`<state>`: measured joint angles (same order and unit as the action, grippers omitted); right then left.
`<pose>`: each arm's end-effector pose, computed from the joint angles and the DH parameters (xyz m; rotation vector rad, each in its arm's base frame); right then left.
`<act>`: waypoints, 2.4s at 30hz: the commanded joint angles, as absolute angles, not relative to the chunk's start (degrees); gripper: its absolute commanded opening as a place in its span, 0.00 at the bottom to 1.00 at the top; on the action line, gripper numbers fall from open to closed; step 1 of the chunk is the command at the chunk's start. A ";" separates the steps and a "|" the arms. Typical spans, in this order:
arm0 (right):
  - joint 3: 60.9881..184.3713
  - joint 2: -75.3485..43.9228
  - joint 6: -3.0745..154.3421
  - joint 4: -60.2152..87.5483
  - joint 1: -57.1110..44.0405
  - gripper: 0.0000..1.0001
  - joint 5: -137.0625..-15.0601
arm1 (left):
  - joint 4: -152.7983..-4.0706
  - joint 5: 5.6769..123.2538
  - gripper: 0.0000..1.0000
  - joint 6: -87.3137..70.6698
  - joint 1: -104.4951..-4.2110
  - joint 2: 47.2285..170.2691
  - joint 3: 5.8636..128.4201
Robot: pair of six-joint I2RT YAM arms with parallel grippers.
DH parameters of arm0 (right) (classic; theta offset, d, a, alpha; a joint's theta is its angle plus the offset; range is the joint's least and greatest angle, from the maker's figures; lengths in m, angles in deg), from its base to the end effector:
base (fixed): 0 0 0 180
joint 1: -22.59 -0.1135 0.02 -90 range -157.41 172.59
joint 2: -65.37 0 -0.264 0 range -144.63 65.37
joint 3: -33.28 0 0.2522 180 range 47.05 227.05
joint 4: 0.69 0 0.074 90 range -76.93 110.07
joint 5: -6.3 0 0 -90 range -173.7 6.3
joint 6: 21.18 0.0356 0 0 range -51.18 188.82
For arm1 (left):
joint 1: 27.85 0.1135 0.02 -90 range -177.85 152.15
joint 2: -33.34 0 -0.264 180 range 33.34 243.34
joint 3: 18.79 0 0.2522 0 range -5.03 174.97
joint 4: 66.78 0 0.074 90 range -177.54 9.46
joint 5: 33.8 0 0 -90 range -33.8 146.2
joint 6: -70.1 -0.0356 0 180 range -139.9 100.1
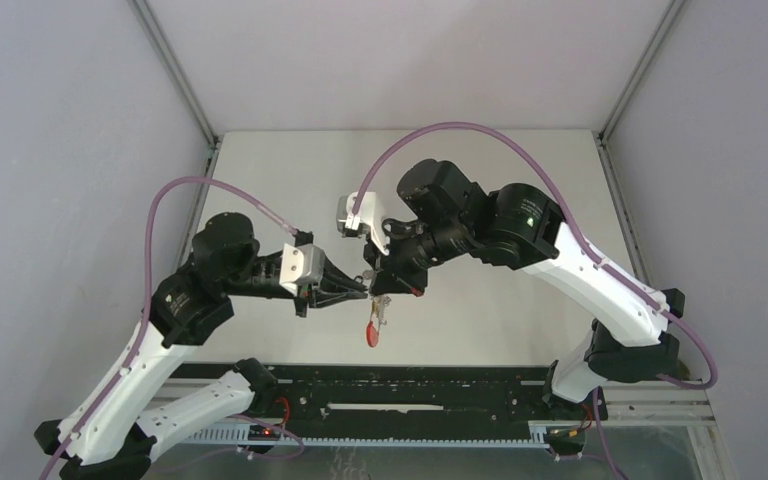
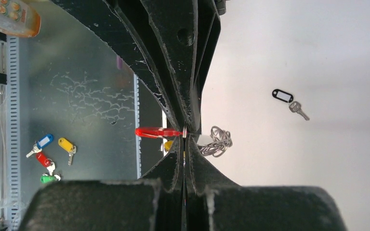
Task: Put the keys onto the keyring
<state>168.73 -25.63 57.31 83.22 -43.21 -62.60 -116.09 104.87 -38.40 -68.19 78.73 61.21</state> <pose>0.1061 0.2674 0.4859 -1.6378 1.7151 0.9003 0.0867 -0.1087 0.4199 1.3966 1.2289 -1.0367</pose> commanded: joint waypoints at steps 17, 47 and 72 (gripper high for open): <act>153.56 -8.65 69.71 56.45 -32.66 0.53 -53.65 | -93.52 100.24 0.00 -20.62 -69.55 75.01 57.59; 127.35 -1.01 95.83 13.61 -26.54 0.39 -35.37 | -78.35 97.31 0.00 -11.89 -69.53 76.15 59.72; 127.22 6.57 74.10 38.18 -31.27 1.00 -56.70 | -80.11 88.15 0.00 -16.87 -69.43 74.85 59.64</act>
<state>126.83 5.10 84.65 28.47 -26.77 -44.22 -81.49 94.81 -13.51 -69.20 74.64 57.65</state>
